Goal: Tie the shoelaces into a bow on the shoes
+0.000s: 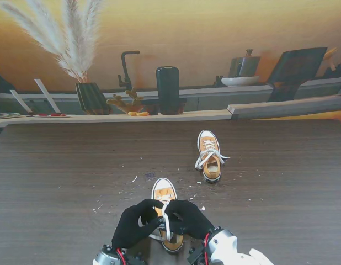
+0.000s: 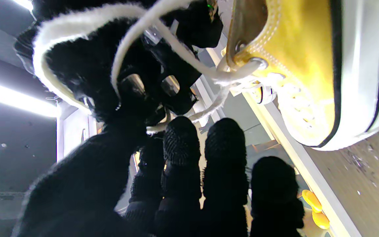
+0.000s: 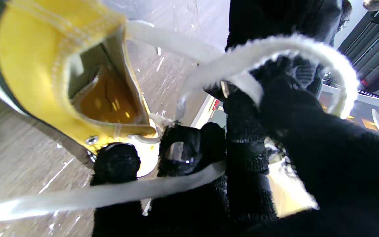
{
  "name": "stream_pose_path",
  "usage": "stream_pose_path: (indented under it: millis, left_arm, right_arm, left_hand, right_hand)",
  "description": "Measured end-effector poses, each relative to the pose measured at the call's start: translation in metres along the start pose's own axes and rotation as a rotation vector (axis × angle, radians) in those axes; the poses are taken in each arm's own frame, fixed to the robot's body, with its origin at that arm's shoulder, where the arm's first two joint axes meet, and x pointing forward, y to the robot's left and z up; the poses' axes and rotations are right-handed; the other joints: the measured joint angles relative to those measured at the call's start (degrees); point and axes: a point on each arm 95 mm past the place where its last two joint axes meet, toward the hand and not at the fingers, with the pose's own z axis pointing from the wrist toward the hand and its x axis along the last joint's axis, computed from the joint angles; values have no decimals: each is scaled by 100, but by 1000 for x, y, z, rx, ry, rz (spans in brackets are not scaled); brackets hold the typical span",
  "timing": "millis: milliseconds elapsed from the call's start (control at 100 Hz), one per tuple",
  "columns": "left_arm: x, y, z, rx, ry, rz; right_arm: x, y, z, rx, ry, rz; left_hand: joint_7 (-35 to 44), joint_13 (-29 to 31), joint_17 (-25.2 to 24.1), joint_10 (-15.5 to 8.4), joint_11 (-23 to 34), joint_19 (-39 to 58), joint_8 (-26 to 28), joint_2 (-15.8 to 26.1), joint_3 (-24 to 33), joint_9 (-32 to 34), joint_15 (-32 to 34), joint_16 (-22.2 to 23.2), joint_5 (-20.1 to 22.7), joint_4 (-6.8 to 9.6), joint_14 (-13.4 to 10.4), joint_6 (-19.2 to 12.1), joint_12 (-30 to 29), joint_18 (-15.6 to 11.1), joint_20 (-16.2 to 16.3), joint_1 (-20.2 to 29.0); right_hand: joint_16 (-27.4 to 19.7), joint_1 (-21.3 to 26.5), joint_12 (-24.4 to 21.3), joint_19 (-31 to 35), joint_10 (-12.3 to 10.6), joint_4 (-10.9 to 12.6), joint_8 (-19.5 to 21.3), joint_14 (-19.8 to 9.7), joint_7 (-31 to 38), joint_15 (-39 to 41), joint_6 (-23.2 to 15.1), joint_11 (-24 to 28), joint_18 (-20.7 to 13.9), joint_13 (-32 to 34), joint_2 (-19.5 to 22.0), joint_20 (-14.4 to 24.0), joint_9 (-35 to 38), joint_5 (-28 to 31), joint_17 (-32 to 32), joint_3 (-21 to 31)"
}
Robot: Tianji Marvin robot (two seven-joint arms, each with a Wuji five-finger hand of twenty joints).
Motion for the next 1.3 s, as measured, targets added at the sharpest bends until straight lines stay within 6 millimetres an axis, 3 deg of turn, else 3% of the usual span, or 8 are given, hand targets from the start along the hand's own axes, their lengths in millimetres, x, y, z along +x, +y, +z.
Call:
stream_pose_path:
  millis: [220,290,620,850,970,1130,1260,1300]
  left_arm:
    - [1,0,0,8,-3,10]
    - [2,-1,-1,5,-3,12]
    - [2,-5,-5,24,3,71]
    - [1,-7,-8,8,16,137]
    - [0,-8,-9,10,8,130]
    - [-3,-8,-9,28,9,123]
    - [-2,-7,-8,31,14,112]
    - [-3,-7,-8,30,15,110]
  right_arm:
    - [0,0,0,-2,1,0]
    - [0,0,0,-2,1,0]
    - [1,-1,-1,-2,6,2]
    - [3,-2,-1,-1,13,4]
    - [4,-2,-1,-1,15,4]
    - [4,-2,-2,2,18,2]
    - [5,-2,-2,4,18,2]
    - [5,-2,-2,4,19,2]
  left_hand:
    - [876,-52,-58,-15,-3,-54,919,-6,150,6,0,0,25,-7,0,-3,222,0,0,-7]
    - [1066,-53,-60,-68,-3,-56,1085,-21,335,6,0,0,-181,-7,0,-3,294,0,2,-8]
    - [1334,-54,-62,-134,61,-59,1316,-52,828,-93,0,2,-464,3,-9,-3,356,0,12,-8]
    - [1590,-55,-66,-217,133,-66,1600,-61,1169,-199,-1,2,-604,181,-50,-3,367,0,42,-86]
    - [1436,-180,-132,-222,129,-117,1607,-61,1177,-245,-2,2,-670,202,-66,-3,381,0,51,-76]
    - [656,-180,-133,-209,-80,-121,971,-62,890,-232,-3,2,-670,202,-66,-3,381,0,55,-70]
    - [384,-180,-138,-199,-197,-123,820,-61,842,-163,-4,3,-665,202,-66,-8,381,0,57,-66]
    - [277,-180,-143,-194,-220,-124,808,-61,841,-163,-4,3,-663,202,-66,-636,381,0,58,-66]
  right_hand:
    - [0,3,0,0,0,0,0,5,-29,-2,5,0,0,0,0,1,1,-4,0,-1]
    - [0,3,0,0,0,0,0,6,-38,-3,5,0,0,0,0,2,1,-4,0,-1]
    - [1,4,0,0,0,0,0,10,-73,-7,-22,0,0,1,0,3,1,-4,0,-2]
    - [1,4,0,0,0,0,0,15,-95,-11,-60,0,0,1,0,4,2,-4,0,-6]
    - [1,4,0,0,0,-1,0,17,-95,-12,-60,0,0,1,0,4,2,-4,0,-6]
    - [1,4,0,-1,0,-1,0,17,-96,-13,-61,0,0,1,0,4,2,-4,0,-6]
    - [1,4,0,-1,0,-1,0,18,-96,-13,-62,0,0,1,0,5,2,-4,0,-6]
    - [0,4,0,-1,0,-1,0,18,-96,-13,-64,0,0,1,0,5,2,-4,0,-6]
